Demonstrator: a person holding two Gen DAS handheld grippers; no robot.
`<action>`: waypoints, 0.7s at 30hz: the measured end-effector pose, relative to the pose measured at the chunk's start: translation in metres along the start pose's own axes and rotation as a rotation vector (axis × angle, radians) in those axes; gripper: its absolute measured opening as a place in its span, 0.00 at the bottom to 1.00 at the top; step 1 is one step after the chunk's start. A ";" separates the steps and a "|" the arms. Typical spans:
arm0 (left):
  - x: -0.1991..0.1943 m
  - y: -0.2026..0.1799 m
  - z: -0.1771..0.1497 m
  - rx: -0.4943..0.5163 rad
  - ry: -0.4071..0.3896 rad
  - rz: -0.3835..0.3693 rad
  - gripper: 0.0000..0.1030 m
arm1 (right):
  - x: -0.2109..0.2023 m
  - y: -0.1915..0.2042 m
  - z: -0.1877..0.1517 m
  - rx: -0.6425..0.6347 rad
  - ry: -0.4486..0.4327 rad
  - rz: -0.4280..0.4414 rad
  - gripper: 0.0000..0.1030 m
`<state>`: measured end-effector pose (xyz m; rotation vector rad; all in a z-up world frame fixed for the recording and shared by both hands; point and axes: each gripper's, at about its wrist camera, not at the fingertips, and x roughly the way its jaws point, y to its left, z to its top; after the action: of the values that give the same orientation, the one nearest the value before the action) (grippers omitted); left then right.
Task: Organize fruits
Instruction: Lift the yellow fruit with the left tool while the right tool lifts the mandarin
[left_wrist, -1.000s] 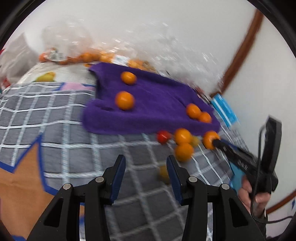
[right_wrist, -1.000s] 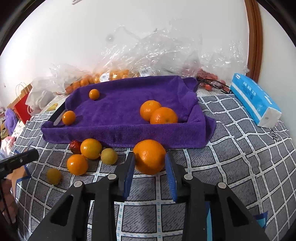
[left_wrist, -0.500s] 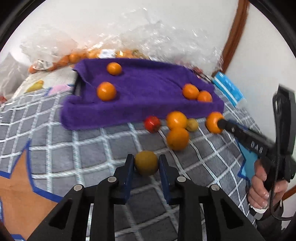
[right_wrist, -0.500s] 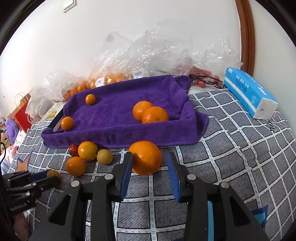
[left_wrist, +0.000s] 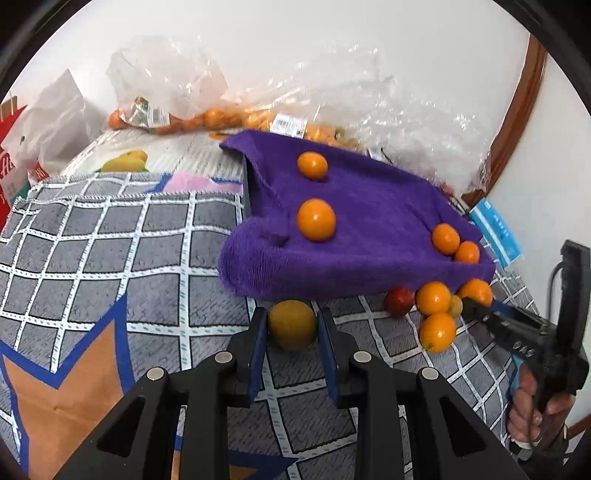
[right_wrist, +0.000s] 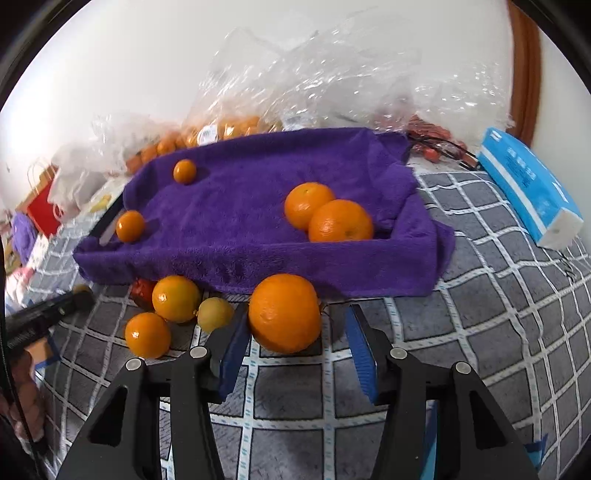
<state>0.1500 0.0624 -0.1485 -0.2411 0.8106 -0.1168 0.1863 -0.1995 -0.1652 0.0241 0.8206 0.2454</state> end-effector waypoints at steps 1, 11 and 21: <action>0.001 0.000 -0.001 -0.002 0.006 0.002 0.25 | 0.002 0.002 0.000 -0.010 0.006 -0.003 0.44; 0.006 0.000 -0.001 -0.017 0.023 0.016 0.25 | -0.005 -0.006 0.000 0.020 -0.041 0.021 0.37; 0.003 0.000 -0.002 -0.013 0.002 0.006 0.25 | -0.014 -0.005 -0.001 0.008 -0.083 0.040 0.37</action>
<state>0.1507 0.0611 -0.1514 -0.2506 0.8139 -0.1066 0.1775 -0.2075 -0.1567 0.0577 0.7389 0.2771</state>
